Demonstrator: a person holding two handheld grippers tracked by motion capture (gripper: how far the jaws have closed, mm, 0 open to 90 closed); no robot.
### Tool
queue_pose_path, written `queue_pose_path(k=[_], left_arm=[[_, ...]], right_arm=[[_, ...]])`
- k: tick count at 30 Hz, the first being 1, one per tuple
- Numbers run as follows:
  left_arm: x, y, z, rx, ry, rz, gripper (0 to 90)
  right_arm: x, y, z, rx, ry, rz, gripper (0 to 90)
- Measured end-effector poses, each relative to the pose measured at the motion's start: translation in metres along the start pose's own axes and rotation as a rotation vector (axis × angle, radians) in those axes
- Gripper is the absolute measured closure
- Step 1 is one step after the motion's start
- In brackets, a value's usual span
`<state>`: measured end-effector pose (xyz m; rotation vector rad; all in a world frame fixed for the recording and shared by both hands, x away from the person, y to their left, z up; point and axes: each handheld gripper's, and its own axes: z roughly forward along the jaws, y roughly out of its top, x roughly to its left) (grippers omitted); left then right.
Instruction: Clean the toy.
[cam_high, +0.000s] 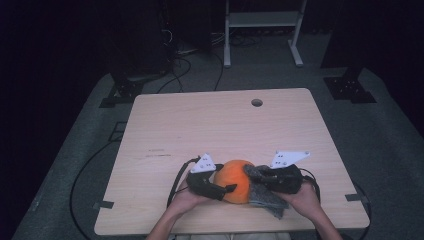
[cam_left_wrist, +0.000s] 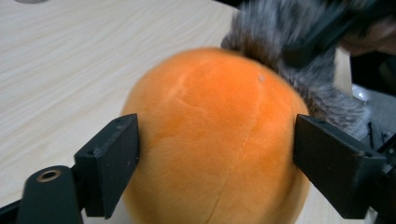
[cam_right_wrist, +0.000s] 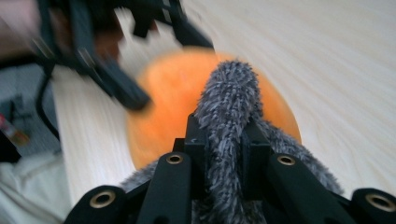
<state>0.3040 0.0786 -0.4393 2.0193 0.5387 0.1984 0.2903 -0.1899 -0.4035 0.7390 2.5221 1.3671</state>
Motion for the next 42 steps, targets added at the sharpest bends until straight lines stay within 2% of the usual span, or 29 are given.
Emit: queue_pose_path(k=[2, 3, 4, 6, 8, 10, 12, 14, 16, 18, 19, 20, 21, 22, 23, 24, 25, 27, 28, 29, 32, 34, 36, 37, 39, 40, 41, 42], left_arm=[[-0.006, 0.003, -0.002, -0.012, 0.055, 0.036, 29.2], [-0.009, 0.006, -0.004, -0.018, 0.074, 0.066, 33.4], [-0.011, 0.009, -0.007, -0.037, 0.075, 0.080, 35.9], [-0.014, 0.013, -0.011, -0.043, 0.074, 0.096, 36.6], [-0.017, 0.013, -0.010, -0.044, 0.078, 0.096, 36.1], [-0.020, 0.014, -0.006, -0.029, 0.089, 0.122, 35.5], [-0.022, 0.015, -0.003, -0.025, 0.086, 0.134, 34.5], [-0.022, 0.014, -0.003, -0.017, 0.089, 0.142, 29.7], [-0.014, 0.011, -0.007, -0.020, 0.055, 0.093, 21.2], [-0.004, 0.008, -0.009, -0.027, 0.052, 0.038, 16.9], [0.002, 0.006, -0.008, -0.025, 0.028, -0.006, 14.2], [0.006, 0.004, -0.005, -0.015, -0.015, -0.049, 13.7], [0.008, 0.002, -0.001, 0.003, -0.049, -0.070, 13.8], [0.008, 0.001, 0.001, 0.019, -0.036, -0.057, 15.5], [0.007, 0.000, 0.001, 0.011, -0.018, -0.044, 20.8], [0.006, 0.002, -0.001, 0.003, -0.006, -0.043, 26.9], [0.002, 0.004, -0.003, -0.012, 0.020, -0.010, 32.0], [-0.007, 0.010, -0.007, -0.036, 0.044, 0.053, 39.7], [-0.010, 0.012, -0.010, -0.041, 0.061, 0.080, 40.8], [-0.012, 0.013, -0.012, -0.052, 0.062, 0.101, 41.2], [-0.014, 0.015, -0.014, -0.056, 0.046, 0.116, 39.7], [-0.011, 0.013, -0.012, -0.047, 0.032, 0.094, 30.4], [-0.001, 0.010, -0.011, -0.047, -0.005, 0.023, 19.9], [0.004, 0.007, -0.011, -0.044, -0.014, -0.006, 17.6], [0.014, 0.001, -0.011, -0.043, -0.050, -0.071, 17.6], [0.017, -0.001, -0.011, -0.041, -0.048, -0.091, 19.7], [0.017, -0.001, -0.012, -0.047, -0.036, -0.091, 26.4], [0.014, 0.000, -0.012, -0.048, -0.015, -0.074, 31.6]], right_arm=[[0.006, 0.006, -0.002, -0.053, 0.034, -0.009, 76.2], [0.009, 0.009, -0.001, -0.050, 0.034, -0.029, 76.2], [0.011, 0.010, 0.002, -0.030, 0.017, -0.047, 76.2], [0.008, 0.005, 0.005, -0.004, 0.004, -0.046, 76.4], [0.000, 0.000, 0.002, 0.003, 0.001, -0.011, 76.4], [-0.002, 0.000, -0.001, 0.006, -0.020, 0.002, 76.3], [0.003, 0.005, -0.003, -0.045, 0.022, 0.009, 76.0], [0.008, 0.011, 0.001, -0.041, 0.024, -0.021, 75.8], [0.005, 0.008, 0.005, -0.017, 0.028, -0.011, 76.2], [0.001, 0.002, 0.007, 0.023, 0.001, -0.022, 76.4], [-0.002, 0.000, 0.005, 0.018, 0.000, -0.006, 76.4], [-0.004, -0.001, 0.003, 0.020, 0.005, 0.006, 76.3], [-0.006, -0.001, 0.001, 0.016, 0.012, 0.023, 76.2], [-0.007, 0.001, 0.000, -0.020, 0.041, 0.057, 76.2], [-0.004, 0.006, -0.002, -0.056, 0.069, 0.061, 76.2], [0.000, 0.011, -0.002, -0.075, 0.084, 0.037, 76.2], [0.005, 0.017, -0.001, -0.081, 0.082, 0.013, 76.2], [0.011, 0.022, 0.004, -0.049, 0.049, -0.033, 76.2], [0.010, 0.021, 0.006, -0.036, 0.043, -0.037, 76.2], [0.009, 0.018, 0.006, -0.041, 0.047, -0.027, 76.3], [0.001, 0.009, -0.003, -0.053, 0.066, 0.017, 76.4], [-0.004, 0.002, -0.003, -0.037, 0.067, 0.041, 76.5], [-0.007, -0.004, -0.001, -0.011, 0.056, 0.055, 76.5], [-0.008, -0.006, 0.000, -0.001, 0.050, 0.059, 76.5], [-0.008, -0.006, 0.001, 0.031, 0.019, 0.046, 76.4], [-0.008, -0.005, 0.002, 0.036, 0.021, 0.045, 76.3], [-0.007, -0.004, 0.001, 0.036, 0.012, 0.031, 76.3], [-0.003, 0.000, 0.000, 0.020, 0.010, 0.021, 76.3]])
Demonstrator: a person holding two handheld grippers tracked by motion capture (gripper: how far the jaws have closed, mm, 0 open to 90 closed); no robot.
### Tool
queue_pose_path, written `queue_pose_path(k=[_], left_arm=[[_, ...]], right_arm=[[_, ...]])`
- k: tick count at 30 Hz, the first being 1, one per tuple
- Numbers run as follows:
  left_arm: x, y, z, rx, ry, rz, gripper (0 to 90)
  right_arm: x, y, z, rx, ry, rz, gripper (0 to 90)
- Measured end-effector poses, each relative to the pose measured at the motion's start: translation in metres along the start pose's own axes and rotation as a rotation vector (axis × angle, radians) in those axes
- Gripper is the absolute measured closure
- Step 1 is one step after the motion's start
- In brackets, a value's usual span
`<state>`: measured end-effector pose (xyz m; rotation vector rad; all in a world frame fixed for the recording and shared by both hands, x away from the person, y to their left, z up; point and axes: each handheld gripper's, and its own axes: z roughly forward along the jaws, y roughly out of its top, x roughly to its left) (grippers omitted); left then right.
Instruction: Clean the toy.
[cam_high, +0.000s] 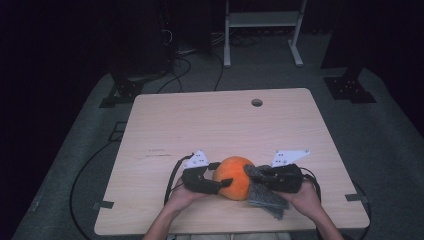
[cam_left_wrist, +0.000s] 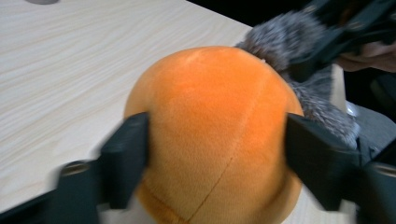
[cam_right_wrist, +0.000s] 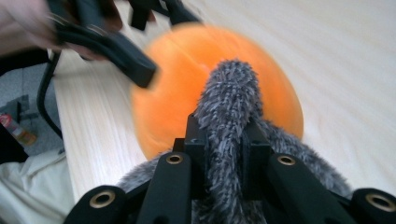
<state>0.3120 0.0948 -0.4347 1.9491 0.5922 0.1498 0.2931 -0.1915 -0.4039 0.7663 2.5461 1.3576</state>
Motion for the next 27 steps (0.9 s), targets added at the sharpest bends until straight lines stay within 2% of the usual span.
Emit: queue_pose_path(k=[2, 4, 5, 6, 8, 10, 12, 13, 15, 16, 17, 18, 19, 20, 22, 23, 25, 27], left_arm=[[-0.011, 0.005, 0.000, 0.004, 0.042, 0.074, 37.5], [-0.023, 0.013, -0.001, -0.010, 0.050, 0.143, 38.8], [-0.029, 0.017, -0.002, -0.011, 0.044, 0.177, 38.9], [-0.033, 0.020, -0.002, 0.003, 0.041, 0.200, 38.5], [-0.036, 0.018, 0.000, 0.027, 0.045, 0.220, 34.7], [-0.030, 0.015, 0.001, 0.022, 0.015, 0.182, 26.1], [-0.021, 0.014, 0.001, 0.024, 0.009, 0.120, 18.7], [-0.016, 0.013, 0.003, 0.039, 0.007, 0.072, 15.5], [-0.009, 0.008, 0.007, 0.054, -0.017, -0.013, 15.3], [-0.008, 0.006, 0.007, 0.047, -0.021, -0.023, 18.9], [-0.010, 0.005, 0.006, 0.039, -0.021, -0.007, 25.1], [-0.013, 0.006, 0.005, 0.039, 0.007, 0.028, 29.8], [-0.016, 0.009, 0.003, 0.030, 0.027, 0.058, 33.6], [-0.019, 0.011, 0.001, 0.017, 0.028, 0.080, 35.9], [-0.029, 0.018, -0.001, 0.002, 0.066, 0.162, 37.9], [-0.035, 0.021, -0.002, 0.006, 0.087, 0.214, 37.9], [-0.040, 0.024, -0.003, 0.016, 0.115, 0.259, 37.9], [-0.038, 0.023, -0.002, 0.032, 0.120, 0.254, 37.8]], right_arm=[[0.009, 0.011, -0.005, -0.082, 0.051, -0.013, 76.2], [0.017, 0.023, -0.008, -0.120, 0.051, -0.054, 76.2], [0.019, 0.026, -0.008, -0.128, 0.049, -0.060, 76.2], [0.019, 0.026, -0.006, -0.111, 0.039, -0.070, 76.3], [0.014, 0.019, -0.001, -0.072, 0.038, -0.056, 76.5], [0.010, 0.011, 0.001, -0.053, 0.055, -0.031, 76.6], [0.008, 0.005, 0.000, -0.029, 0.036, -0.031, 76.7], [0.006, 0.003, -0.001, -0.020, 0.032, -0.026, 76.6], [0.002, 0.000, -0.001, -0.009, 0.024, -0.010, 76.6], [0.000, -0.001, 0.000, 0.003, 0.017, -0.009, 76.6], [0.000, -0.002, 0.000, 0.003, 0.016, -0.007, 76.5], [0.001, 0.000, -0.001, -0.003, 0.015, -0.005, 76.5], [0.003, 0.003, -0.003, -0.019, 0.014, -0.015, 76.4], [0.006, 0.007, -0.007, -0.054, 0.024, -0.026, 76.3], [0.013, 0.016, -0.014, -0.131, 0.059, -0.039, 76.3], [0.016, 0.020, -0.015, -0.143, 0.057, -0.056, 76.2], [0.020, 0.022, -0.012, -0.127, 0.041, -0.085, 76.1], [0.016, 0.016, -0.006, -0.087, 0.017, -0.080, 76.3]])
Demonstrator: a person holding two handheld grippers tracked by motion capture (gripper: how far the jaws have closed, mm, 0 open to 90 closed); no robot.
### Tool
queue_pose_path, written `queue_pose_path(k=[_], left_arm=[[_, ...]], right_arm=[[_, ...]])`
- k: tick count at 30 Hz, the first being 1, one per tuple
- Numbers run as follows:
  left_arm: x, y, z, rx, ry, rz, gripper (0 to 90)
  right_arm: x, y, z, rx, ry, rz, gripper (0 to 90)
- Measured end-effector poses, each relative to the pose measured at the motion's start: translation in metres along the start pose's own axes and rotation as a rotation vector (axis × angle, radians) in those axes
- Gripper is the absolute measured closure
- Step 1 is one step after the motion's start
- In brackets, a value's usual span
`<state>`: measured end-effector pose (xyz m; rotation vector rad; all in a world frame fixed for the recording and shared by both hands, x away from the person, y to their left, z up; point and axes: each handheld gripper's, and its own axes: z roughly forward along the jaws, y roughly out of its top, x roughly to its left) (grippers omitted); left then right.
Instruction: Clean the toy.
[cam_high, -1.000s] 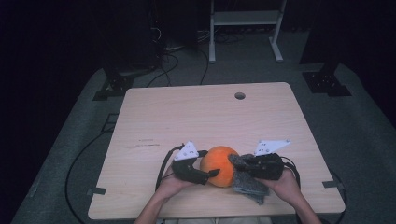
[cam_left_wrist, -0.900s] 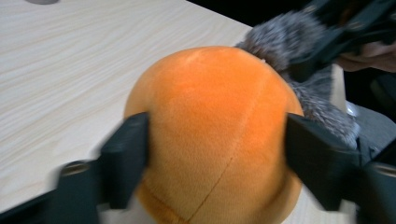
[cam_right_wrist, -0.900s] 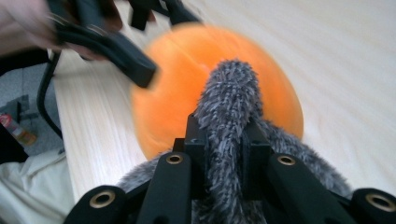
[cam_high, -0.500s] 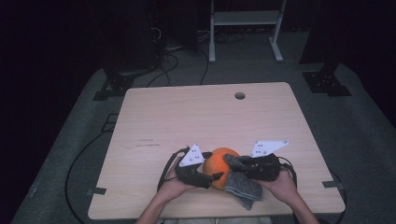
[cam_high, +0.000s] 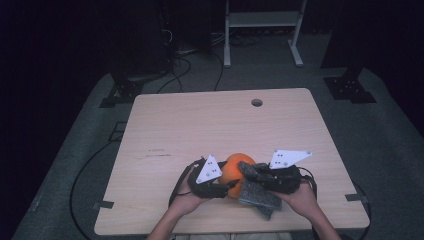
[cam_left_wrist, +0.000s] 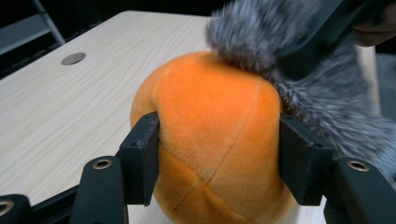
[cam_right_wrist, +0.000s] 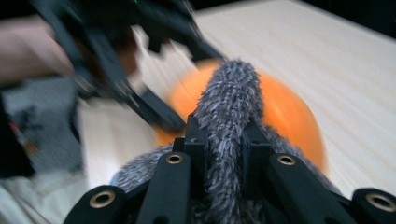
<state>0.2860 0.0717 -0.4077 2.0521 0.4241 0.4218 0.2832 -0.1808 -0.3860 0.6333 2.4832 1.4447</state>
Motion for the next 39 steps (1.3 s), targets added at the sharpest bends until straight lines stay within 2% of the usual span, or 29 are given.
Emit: queue_pose_path(k=[1, 3, 5, 6, 7, 8, 9, 11, 13, 14, 16, 19, 21, 23, 26, 28, 29, 32, 34, 36, 39], left_arm=[[0.001, -0.002, 0.001, 0.000, -0.003, -0.013, 37.8], [0.002, -0.004, 0.001, -0.004, -0.017, -0.023, 37.8], [-0.001, -0.002, 0.003, -0.004, -0.018, 0.001, 37.6], [-0.003, -0.001, 0.005, -0.006, -0.025, 0.016, 37.3], [-0.006, 0.000, 0.007, -0.005, -0.033, 0.037, 36.3], [-0.007, 0.001, 0.008, 0.000, -0.030, 0.060, 34.8], [-0.007, 0.001, 0.007, 0.008, -0.033, 0.056, 31.7], [0.000, -0.003, 0.006, 0.002, -0.067, -0.017, 23.8], [0.006, -0.006, 0.007, -0.004, -0.095, -0.091, 24.2], [0.006, -0.006, 0.007, -0.004, -0.091, -0.095, 27.8], [0.001, -0.003, 0.008, -0.001, -0.080, -0.060, 33.6], [-0.009, 0.001, 0.011, -0.001, -0.077, -0.003, 35.4], [-0.011, 0.002, 0.012, 0.025, -0.059, 0.031, 35.1], [-0.008, -0.001, 0.010, 0.008, -0.067, -0.001, 33.8], [-0.003, -0.003, 0.009, -0.006, -0.084, -0.052, 28.9], [-0.007, 0.000, 0.011, 0.006, -0.081, -0.029, 28.9], [-0.010, 0.001, 0.013, 0.010, -0.077, -0.012, 28.5], [-0.019, 0.002, 0.015, 0.017, -0.077, 0.045, 28.2], [-0.019, 0.000, 0.015, 0.028, -0.072, 0.066, 28.8], [-0.015, -0.001, 0.013, 0.022, -0.077, 0.045, 29.8], [-0.009, -0.003, 0.011, -0.002, -0.109, -0.005, 28.8]], right_arm=[[-0.003, -0.005, 0.002, 0.033, -0.020, -0.003, 76.3], [-0.008, -0.011, 0.001, 0.052, -0.018, 0.023, 76.1], [-0.006, -0.007, -0.006, 0.009, 0.006, 0.032, 75.8], [-0.002, -0.003, -0.009, -0.028, 0.032, 0.027, 75.8], [0.001, 0.002, -0.009, -0.039, 0.037, 0.006, 75.8], [0.004, 0.005, -0.006, -0.016, 0.016, -0.016, 75.8], [0.004, 0.004, -0.002, 0.014, 0.001, -0.029, 76.0], [-0.001, -0.004, 0.003, 0.036, 0.001, -0.008, 76.5], [-0.005, -0.010, 0.003, 0.046, 0.001, 0.018, 76.4], [-0.006, -0.009, 0.001, 0.049, -0.007, 0.016, 76.4], [-0.003, -0.005, -0.003, 0.028, -0.007, 0.015, 76.3], [0.012, 0.008, -0.003, -0.012, 0.039, -0.037, 76.3], [0.021, 0.013, 0.006, 0.035, 0.017, -0.092, 76.4], [0.017, 0.009, 0.007, 0.046, 0.019, -0.089, 76.8], [0.005, 0.001, 0.000, 0.066, -0.028, -0.068, 76.9], [0.000, 0.000, -0.004, 0.062, -0.022, -0.038, 76.8], [0.001, 0.001, -0.004, 0.058, -0.013, -0.040, 76.8], [0.014, 0.008, 0.001, 0.041, 0.051, -0.077, 76.7], [0.019, 0.010, 0.006, 0.066, 0.047, -0.113, 76.7], [0.015, 0.008, 0.004, 0.063, 0.036, -0.103, 76.9], [0.002, 0.002, -0.003, 0.057, -0.010, -0.056, 77.1]])
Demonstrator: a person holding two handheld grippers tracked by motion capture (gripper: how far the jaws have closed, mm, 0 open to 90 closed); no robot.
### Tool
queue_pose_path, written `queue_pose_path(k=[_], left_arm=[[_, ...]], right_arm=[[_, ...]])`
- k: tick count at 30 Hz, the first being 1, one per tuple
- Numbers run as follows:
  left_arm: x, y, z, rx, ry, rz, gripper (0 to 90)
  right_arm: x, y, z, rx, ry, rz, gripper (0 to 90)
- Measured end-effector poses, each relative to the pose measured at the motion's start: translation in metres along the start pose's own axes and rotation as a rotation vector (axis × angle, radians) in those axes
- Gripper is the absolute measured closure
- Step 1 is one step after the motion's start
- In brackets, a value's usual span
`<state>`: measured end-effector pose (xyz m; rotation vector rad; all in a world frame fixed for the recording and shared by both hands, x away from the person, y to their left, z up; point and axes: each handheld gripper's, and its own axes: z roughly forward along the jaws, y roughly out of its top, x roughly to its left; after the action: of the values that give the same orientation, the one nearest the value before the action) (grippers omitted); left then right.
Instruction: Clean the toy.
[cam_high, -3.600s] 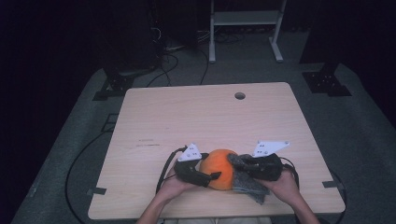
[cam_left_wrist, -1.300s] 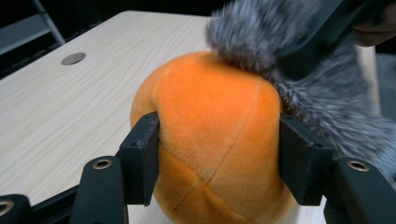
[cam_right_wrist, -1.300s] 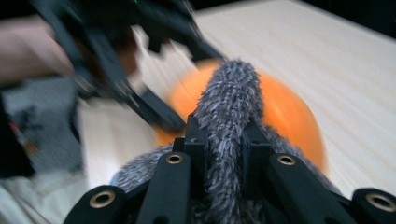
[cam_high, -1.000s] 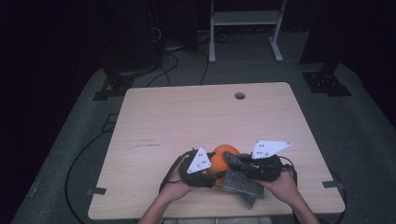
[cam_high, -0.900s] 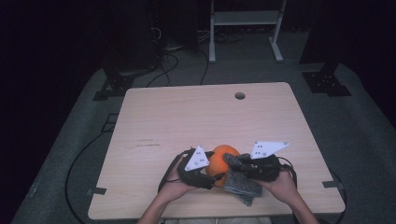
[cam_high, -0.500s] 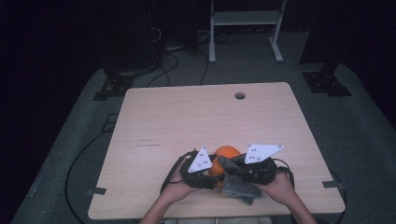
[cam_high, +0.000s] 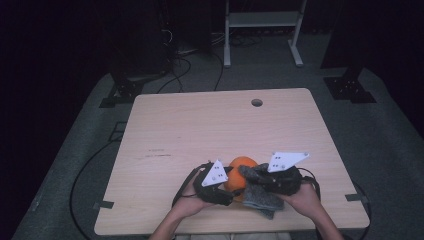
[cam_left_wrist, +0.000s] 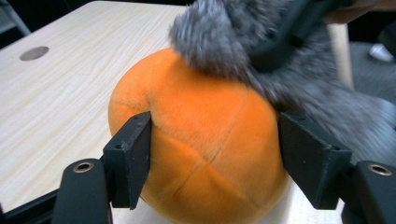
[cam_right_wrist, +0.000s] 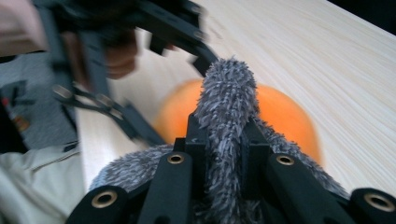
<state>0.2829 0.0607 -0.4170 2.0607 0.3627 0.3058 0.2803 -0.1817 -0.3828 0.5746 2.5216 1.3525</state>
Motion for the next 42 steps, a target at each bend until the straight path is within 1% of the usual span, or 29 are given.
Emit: queue_pose_path(k=[1, 3, 5, 6, 9, 11, 13, 14, 16, 18, 20, 21, 22, 23, 24, 25, 27, 29, 30, 31, 32, 33, 34, 35, 38, 39, 40, 41, 42], left_arm=[[0.000, 0.000, 0.001, -0.002, 0.000, -0.003, 28.9], [-0.001, 0.001, 0.002, 0.013, 0.022, 0.013, 31.3], [0.002, 0.001, 0.000, 0.018, 0.029, 0.000, 33.4], [0.003, 0.000, -0.001, 0.019, 0.034, -0.009, 33.6], [0.010, -0.005, -0.003, 0.003, 0.011, -0.055, 32.9], [0.013, -0.005, -0.003, -0.005, -0.033, -0.087, 27.8], [0.012, -0.003, -0.002, 0.010, -0.012, -0.068, 27.3], [0.011, -0.003, -0.002, 0.015, 0.001, -0.055, 29.2], [0.012, -0.003, -0.003, 0.020, 0.018, -0.053, 32.5], [0.017, -0.006, -0.006, 0.032, 0.018, -0.068, 33.2], [0.023, -0.010, -0.009, 0.035, 0.021, -0.099, 33.0], [0.025, -0.011, -0.010, 0.037, 0.011, -0.116, 32.0], [0.026, -0.011, -0.010, 0.032, -0.006, -0.133, 29.6], [0.027, -0.010, -0.010, 0.030, -0.018, -0.148, 25.5], [0.027, -0.008, -0.009, 0.027, -0.022, -0.168, 21.1], [0.027, -0.006, -0.008, 0.027, -0.021, -0.190, 17.3], [0.027, -0.005, -0.006, 0.043, 0.007, -0.189, 16.9], [0.030, -0.010, -0.009, 0.049, 0.021, -0.176, 26.1], [0.031, -0.012, -0.010, 0.058, 0.028, -0.163, 29.7], [0.031, -0.013, -0.011, 0.068, 0.035, -0.153, 31.8], [0.032, -0.014, -0.013, 0.073, 0.030, -0.144, 32.8], [0.032, -0.015, -0.013, 0.066, 0.024, -0.144, 32.9], [0.032, -0.015, -0.012, 0.062, 0.022, -0.144, 32.7], [0.031, -0.014, -0.012, 0.059, 0.017, -0.144, 31.3], [0.035, -0.010, -0.013, 0.039, 0.010, -0.187, 18.8], [0.035, -0.010, -0.014, 0.016, 0.013, -0.200, 16.6], [0.035, -0.008, -0.013, 0.004, 0.025, -0.211, 15.2], [0.034, -0.007, -0.013, 0.010, 0.029, -0.212, 15.1], [0.032, -0.007, -0.011, 0.016, 0.025, -0.199, 17.7]], right_arm=[[-0.003, -0.002, -0.001, -0.003, -0.009, 0.012, 77.1], [-0.004, -0.004, 0.000, -0.008, -0.009, 0.021, 77.0], [-0.004, -0.005, 0.000, -0.003, -0.015, 0.017, 77.0], [-0.005, -0.006, 0.000, -0.004, -0.015, 0.027, 77.1], [-0.013, -0.013, 0.001, 0.007, -0.028, 0.062, 77.0], [-0.015, -0.016, 0.001, 0.016, -0.040, 0.070, 76.9], [-0.012, -0.012, -0.001, -0.007, -0.026, 0.079, 76.8], [-0.009, -0.009, -0.001, -0.028, -0.007, 0.069, 76.8], [-0.003, -0.004, 0.001, -0.065, 0.048, 0.050, 76.7], [0.000, -0.003, 0.006, -0.030, 0.018, 0.018, 76.7], [-0.006, -0.009, 0.008, -0.005, -0.010, 0.040, 76.7], [-0.011, -0.013, 0.008, 0.011, -0.031, 0.057, 76.7], [-0.014, -0.017, 0.009, 0.019, -0.036, 0.077, 76.7], [-0.015, -0.018, 0.009, 0.011, -0.032, 0.093, 76.7], [-0.012, -0.018, 0.011, 0.011, -0.035, 0.088, 76.7], [-0.008, -0.015, 0.013, 0.015, -0.037, 0.070, 76.7], [-0.002, -0.012, 0.017, 0.006, -0.001, 0.053, 76.7], [0.001, -0.012, 0.021, 0.013, 0.014, 0.041, 76.7], [0.000, -0.013, 0.020, 0.014, 0.019, 0.044, 76.7], [-0.003, -0.014, 0.019, 0.022, 0.012, 0.051, 76.7], [-0.007, -0.015, 0.018, 0.028, -0.010, 0.060, 76.7], [-0.011, -0.017, 0.016, 0.020, -0.017, 0.088, 76.6], [-0.014, -0.018, 0.015, 0.007, -0.013, 0.108, 76.6], [-0.014, -0.017, 0.016, 0.007, -0.010, 0.110, 76.6], [-0.010, -0.017, 0.019, 0.019, -0.006, 0.084, 76.6], [-0.009, -0.018, 0.021, 0.023, 0.003, 0.080, 76.6], [-0.008, -0.018, 0.022, 0.030, 0.014, 0.075, 76.7], [-0.006, -0.019, 0.023, 0.039, 0.013, 0.066, 76.7], [-0.006, -0.019, 0.023, 0.050, 0.009, 0.057, 76.7]])
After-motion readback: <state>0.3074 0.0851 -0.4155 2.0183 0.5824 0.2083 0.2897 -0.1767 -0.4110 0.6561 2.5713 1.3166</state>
